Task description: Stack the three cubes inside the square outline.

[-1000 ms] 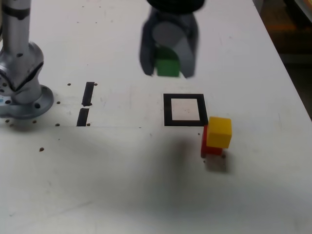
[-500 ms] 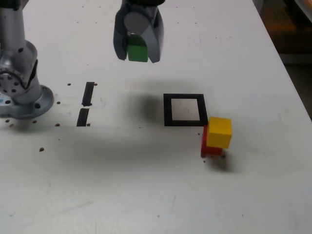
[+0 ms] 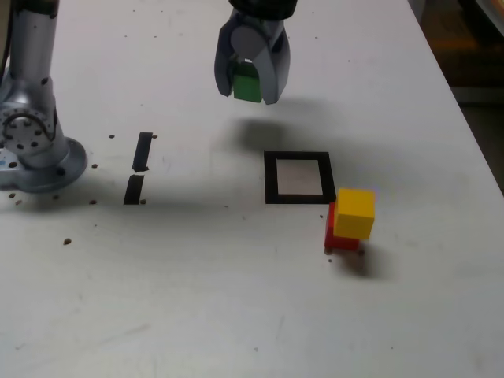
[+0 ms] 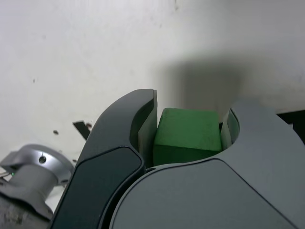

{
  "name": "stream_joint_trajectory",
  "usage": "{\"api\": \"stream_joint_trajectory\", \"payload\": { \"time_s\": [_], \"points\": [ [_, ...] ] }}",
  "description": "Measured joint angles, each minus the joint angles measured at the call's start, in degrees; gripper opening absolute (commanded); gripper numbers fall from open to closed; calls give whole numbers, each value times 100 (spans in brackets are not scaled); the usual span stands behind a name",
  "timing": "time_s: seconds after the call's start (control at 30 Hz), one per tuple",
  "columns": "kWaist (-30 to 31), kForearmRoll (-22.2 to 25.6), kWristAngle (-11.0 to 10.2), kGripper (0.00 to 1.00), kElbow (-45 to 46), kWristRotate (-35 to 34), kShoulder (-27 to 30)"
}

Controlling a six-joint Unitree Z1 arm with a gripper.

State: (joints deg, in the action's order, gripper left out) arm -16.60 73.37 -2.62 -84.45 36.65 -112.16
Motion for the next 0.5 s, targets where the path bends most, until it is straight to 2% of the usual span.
{"api": "stream_joint_trajectory", "payload": {
  "time_s": [0.13, 0.27, 0.37, 0.5],
  "points": [
    [-123, -292, 54, 29, 95, 334, -152],
    [-186, -446, 121, 41, 168, 499, -336],
    [-212, -561, 168, 56, 267, 553, -450],
    [-216, -663, 187, 81, 384, 615, -473]
  ]
}}
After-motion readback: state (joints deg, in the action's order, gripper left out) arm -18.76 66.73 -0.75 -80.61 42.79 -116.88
